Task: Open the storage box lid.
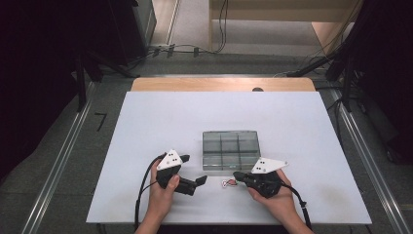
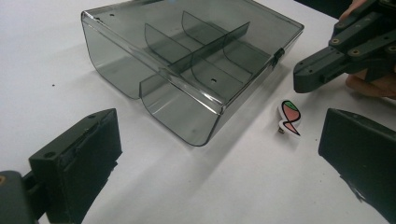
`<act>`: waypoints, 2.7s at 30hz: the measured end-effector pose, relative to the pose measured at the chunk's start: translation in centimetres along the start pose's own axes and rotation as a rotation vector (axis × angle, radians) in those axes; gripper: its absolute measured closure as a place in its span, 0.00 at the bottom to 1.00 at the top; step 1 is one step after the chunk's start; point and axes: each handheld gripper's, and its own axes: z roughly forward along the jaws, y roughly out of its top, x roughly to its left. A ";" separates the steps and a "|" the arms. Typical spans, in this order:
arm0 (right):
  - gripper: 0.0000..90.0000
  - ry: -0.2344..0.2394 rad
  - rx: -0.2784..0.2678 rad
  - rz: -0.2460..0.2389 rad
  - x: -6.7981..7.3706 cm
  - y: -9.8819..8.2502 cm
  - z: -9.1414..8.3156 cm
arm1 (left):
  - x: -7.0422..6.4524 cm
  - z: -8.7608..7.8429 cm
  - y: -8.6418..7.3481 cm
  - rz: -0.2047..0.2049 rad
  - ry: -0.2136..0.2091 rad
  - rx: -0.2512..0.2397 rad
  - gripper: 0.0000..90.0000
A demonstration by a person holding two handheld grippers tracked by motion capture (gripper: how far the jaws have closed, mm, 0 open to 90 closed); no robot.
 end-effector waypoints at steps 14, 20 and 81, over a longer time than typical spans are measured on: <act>0.98 -0.057 0.008 -0.003 -0.3 0.0 0.9 | 0.1 0.2 0.0 -0.015 0.012 0.004 0.00; 0.98 -0.063 -0.002 0.000 -0.3 0.0 1.1 | 0.1 0.2 0.0 -0.014 0.012 0.008 0.00; 0.98 -0.130 -0.121 0.018 -2.4 2.3 -2.8 | 0.3 1.8 4.4 -0.029 0.040 -0.077 1.00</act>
